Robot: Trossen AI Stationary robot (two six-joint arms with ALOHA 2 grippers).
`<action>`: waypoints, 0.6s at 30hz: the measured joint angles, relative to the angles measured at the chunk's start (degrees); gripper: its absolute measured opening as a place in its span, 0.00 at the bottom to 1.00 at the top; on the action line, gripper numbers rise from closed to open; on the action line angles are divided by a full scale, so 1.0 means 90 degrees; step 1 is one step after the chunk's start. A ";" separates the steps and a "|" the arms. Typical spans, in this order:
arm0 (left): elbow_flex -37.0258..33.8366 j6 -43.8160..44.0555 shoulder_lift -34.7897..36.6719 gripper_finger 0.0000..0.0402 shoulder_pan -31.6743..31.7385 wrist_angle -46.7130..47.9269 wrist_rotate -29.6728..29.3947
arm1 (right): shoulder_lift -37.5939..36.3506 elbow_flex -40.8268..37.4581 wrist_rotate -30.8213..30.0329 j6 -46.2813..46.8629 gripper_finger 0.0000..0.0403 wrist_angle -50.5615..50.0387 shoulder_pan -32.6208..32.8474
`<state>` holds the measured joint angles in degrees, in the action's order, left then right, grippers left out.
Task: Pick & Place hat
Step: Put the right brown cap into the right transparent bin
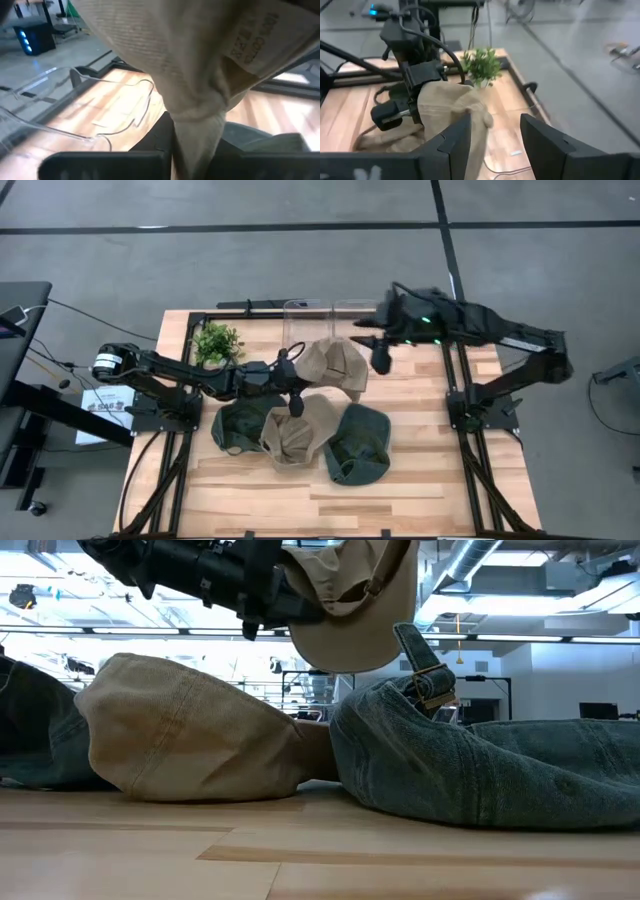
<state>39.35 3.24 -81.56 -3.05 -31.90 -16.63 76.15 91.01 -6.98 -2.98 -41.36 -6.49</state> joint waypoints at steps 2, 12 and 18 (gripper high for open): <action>0.0000 0.0175 0.0000 0.05 0.0002 0.0000 0.0080 | 0.0427 0.0454 0.0183 -0.0003 0.40 -0.0262 -0.0138; 0.0000 0.0246 0.0000 0.05 0.0002 0.0055 0.0198 | 0.1927 0.2372 0.0789 -0.0273 0.47 -0.1991 -0.0480; 0.0000 0.0246 0.0000 0.06 0.0002 0.0104 0.0196 | 0.2310 0.2719 0.0804 -0.0416 0.53 -0.2706 -0.0444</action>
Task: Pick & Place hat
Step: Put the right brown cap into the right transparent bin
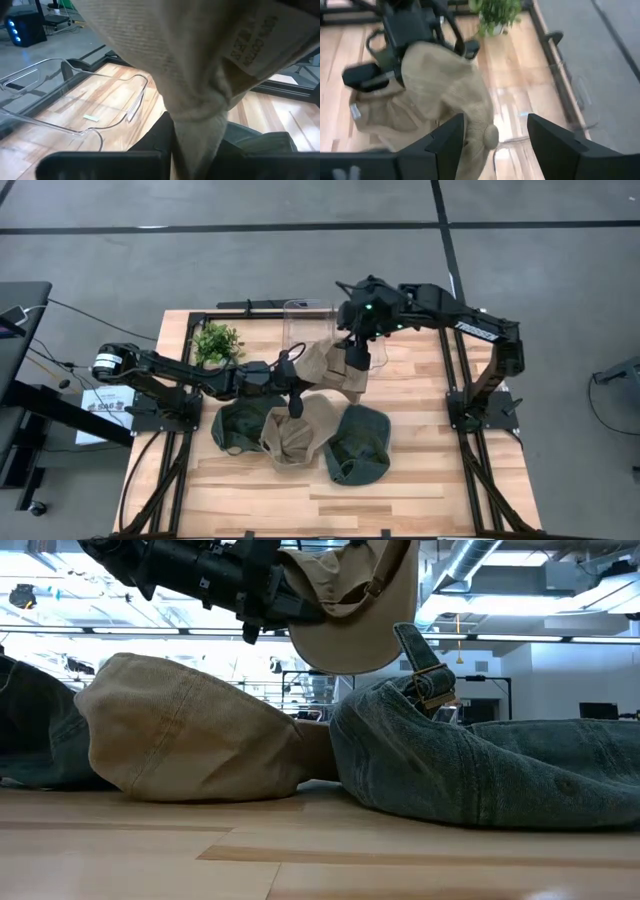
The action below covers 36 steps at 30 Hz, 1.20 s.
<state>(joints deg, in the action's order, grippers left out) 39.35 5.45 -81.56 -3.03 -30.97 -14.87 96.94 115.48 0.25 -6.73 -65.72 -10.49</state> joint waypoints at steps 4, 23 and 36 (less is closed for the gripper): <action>0.0000 -0.0010 0.0000 0.05 0.0000 0.0013 -0.0002 | 0.0110 0.0007 -0.0001 -0.0048 0.55 -0.0178 0.0019; 0.0000 -0.0019 0.0000 0.05 0.0004 0.0005 -0.0014 | 0.0054 0.0005 -0.0558 -0.0262 0.06 -0.0176 -0.0012; 0.0000 -0.0050 0.0000 0.08 0.0002 -0.0005 -0.0005 | -0.0092 0.0005 -0.0738 -0.0267 0.04 -0.0191 0.0115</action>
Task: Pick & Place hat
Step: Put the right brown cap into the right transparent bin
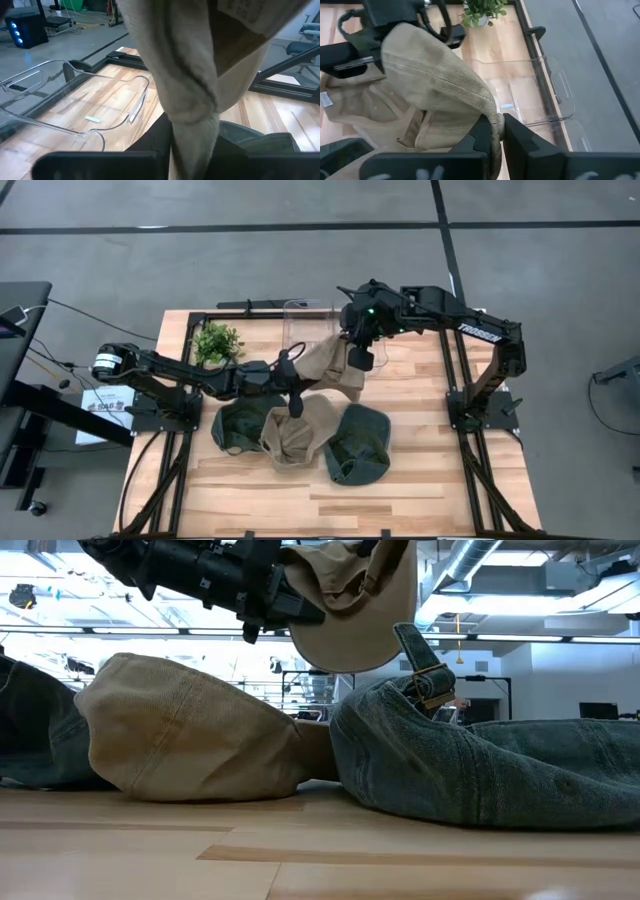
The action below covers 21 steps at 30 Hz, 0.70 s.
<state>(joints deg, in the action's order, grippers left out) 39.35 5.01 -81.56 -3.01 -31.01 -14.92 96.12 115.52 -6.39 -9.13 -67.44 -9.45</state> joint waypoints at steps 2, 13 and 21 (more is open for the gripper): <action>0.0000 -0.0031 0.0000 0.10 -0.0002 -0.0002 0.0010 | 0.0000 0.0000 -0.0002 0.0005 0.04 0.0000 0.0052; 0.0000 -0.0196 0.0000 0.32 -0.0136 -0.0093 0.0015 | -0.0002 0.0000 -0.0001 -0.0041 0.04 -0.0175 0.0133; 0.0000 -0.0175 0.0000 0.52 -0.0134 -0.0104 0.0002 | -0.0002 0.0000 0.0003 -0.0517 0.04 -0.0361 0.0077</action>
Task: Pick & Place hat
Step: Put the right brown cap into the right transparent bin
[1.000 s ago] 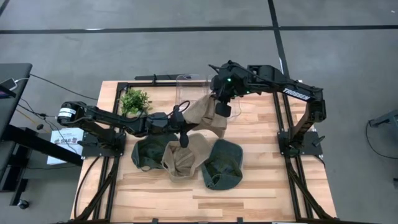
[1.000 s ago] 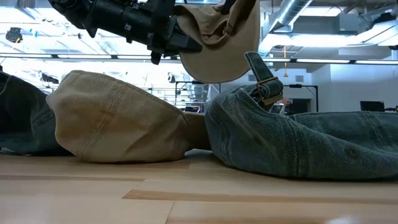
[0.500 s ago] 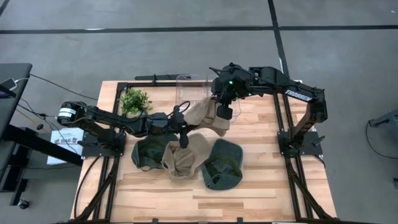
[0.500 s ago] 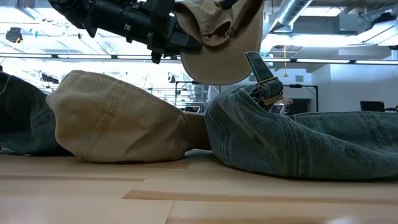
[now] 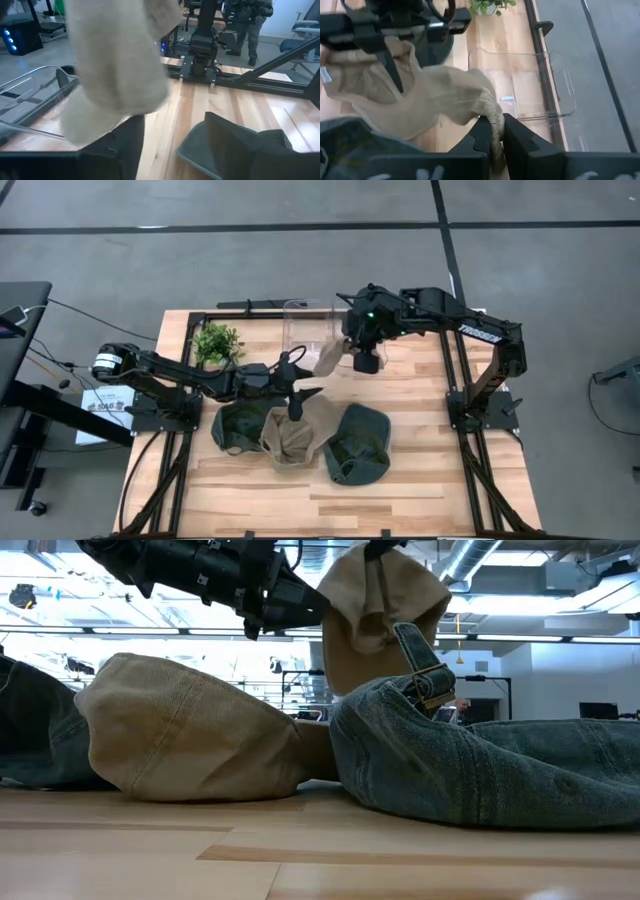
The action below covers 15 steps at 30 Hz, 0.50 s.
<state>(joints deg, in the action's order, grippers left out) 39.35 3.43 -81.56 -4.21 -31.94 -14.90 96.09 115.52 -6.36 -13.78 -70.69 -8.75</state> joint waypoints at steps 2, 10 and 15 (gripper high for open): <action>0.0000 0.0012 0.0000 0.55 0.0000 0.0000 0.0000 | 0.0000 0.0000 0.0002 -0.0150 0.04 -0.0079 -0.0085; 0.0000 0.0019 0.0000 0.58 0.0000 -0.0002 -0.0002 | 0.0000 0.0000 0.0145 -0.0901 0.04 -0.0169 -0.0789; 0.0000 0.0026 0.0000 0.58 0.0000 -0.0002 -0.0002 | -0.0002 0.0000 0.0760 -0.1394 0.04 -0.0101 -0.1523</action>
<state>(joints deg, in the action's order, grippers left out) 39.35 3.66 -81.56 -4.21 -31.97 -14.92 96.07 115.52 0.48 -26.33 -71.59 -22.46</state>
